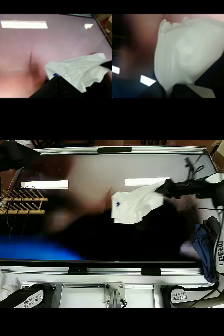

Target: Fold the shirts.

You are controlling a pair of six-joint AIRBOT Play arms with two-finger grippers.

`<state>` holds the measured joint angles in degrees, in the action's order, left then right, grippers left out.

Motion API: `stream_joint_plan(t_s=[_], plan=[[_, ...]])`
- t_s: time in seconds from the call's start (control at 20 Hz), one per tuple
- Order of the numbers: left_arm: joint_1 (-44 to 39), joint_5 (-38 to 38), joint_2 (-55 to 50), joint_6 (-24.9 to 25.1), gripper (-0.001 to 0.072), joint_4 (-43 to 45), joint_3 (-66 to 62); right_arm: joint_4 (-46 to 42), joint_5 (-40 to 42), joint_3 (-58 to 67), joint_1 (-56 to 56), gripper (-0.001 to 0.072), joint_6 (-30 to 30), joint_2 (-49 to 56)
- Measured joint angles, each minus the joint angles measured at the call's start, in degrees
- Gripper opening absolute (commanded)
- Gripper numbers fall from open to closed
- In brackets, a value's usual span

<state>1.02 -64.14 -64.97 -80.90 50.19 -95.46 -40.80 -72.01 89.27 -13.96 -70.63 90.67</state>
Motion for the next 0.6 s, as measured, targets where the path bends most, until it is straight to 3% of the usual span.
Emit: stream_joint_plan(t_s=[0.3, 0.6], plan=[[-0.2, 0.0, 0.0, 0.0, 0.0027, 0.0, 0.0, -11.2, -9.8, 14.3, -15.2, 0.005, -6.2, -2.0], [-1.0, -2.0, 0.0, 0.0, 0.0028, -0.2, 0.0, -20.8, -14.4, 21.2, -27.6, 0.005, -10.2, -4.3]])
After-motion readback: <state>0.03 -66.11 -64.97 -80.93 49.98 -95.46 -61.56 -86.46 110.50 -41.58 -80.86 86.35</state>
